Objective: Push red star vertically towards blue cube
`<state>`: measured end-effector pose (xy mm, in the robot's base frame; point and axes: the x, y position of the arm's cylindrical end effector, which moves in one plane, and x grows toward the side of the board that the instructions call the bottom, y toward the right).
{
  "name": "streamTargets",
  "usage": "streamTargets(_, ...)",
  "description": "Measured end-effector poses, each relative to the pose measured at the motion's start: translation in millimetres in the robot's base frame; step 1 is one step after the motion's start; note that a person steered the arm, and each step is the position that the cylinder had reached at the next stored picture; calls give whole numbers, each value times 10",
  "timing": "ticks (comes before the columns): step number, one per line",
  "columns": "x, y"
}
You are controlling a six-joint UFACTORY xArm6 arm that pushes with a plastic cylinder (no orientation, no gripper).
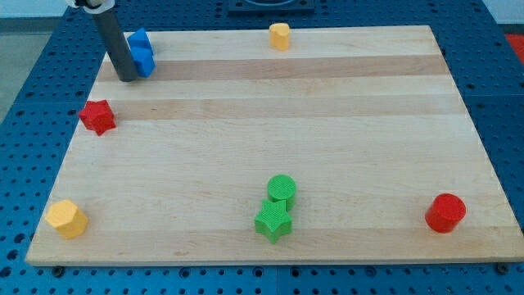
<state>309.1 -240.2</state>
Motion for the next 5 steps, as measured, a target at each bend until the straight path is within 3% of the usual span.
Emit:
streamTargets(3, -253, 92)
streamTargets(5, -79, -193)
